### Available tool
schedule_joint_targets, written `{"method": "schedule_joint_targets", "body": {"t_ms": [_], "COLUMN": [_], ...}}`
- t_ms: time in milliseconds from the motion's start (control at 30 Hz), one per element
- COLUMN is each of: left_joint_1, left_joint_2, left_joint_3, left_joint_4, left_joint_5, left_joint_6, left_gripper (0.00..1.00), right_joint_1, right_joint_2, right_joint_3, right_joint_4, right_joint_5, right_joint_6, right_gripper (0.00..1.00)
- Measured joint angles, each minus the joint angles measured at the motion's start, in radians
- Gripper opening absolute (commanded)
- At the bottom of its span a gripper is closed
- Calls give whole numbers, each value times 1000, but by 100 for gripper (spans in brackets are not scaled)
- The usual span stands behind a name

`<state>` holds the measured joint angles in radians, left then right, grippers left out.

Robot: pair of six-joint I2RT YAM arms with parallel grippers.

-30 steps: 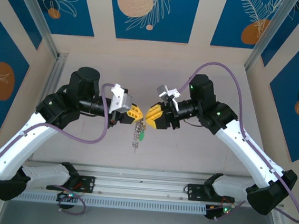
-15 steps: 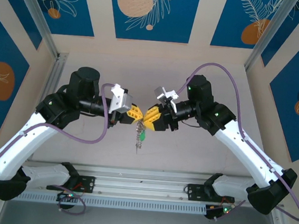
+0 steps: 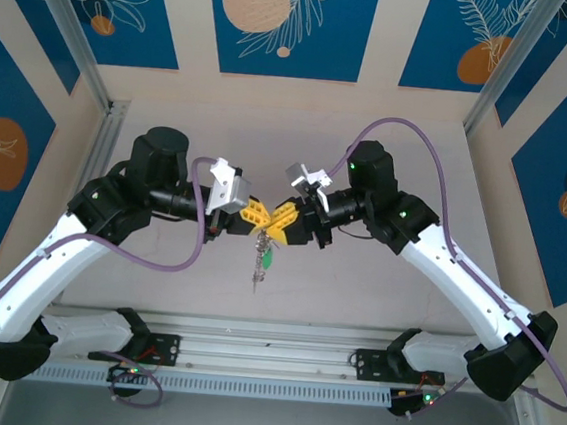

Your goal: Put the keys on the keyring

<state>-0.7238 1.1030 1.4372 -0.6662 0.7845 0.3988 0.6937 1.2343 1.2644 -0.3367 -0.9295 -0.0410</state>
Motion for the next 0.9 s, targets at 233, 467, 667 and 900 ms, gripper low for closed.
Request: {"method": "schedule_joint_targets", "body": {"t_ms": [233, 467, 667, 900], "left_joint_1": [6, 6, 6, 8], "left_joint_2": [-9, -9, -10, -14], "left_joint_3": [-13, -14, -14, -14], "left_joint_4": [0, 0, 7, 56], "left_joint_5": [-4, 0, 5, 13], "left_joint_6": [-8, -8, -23, -27], "left_gripper": [0, 0, 0, 0], "right_joint_1": [2, 2, -5, -28], "right_joint_2": [-1, -14, -14, -12], "right_joint_3": [-30, -43, -43, -43], "right_joint_4": [46, 56, 39, -34], "right_joint_5": [-14, -11, -10, -10], "right_joint_6": [1, 1, -4, -14], "right_gripper": [13, 13, 21, 23]}}
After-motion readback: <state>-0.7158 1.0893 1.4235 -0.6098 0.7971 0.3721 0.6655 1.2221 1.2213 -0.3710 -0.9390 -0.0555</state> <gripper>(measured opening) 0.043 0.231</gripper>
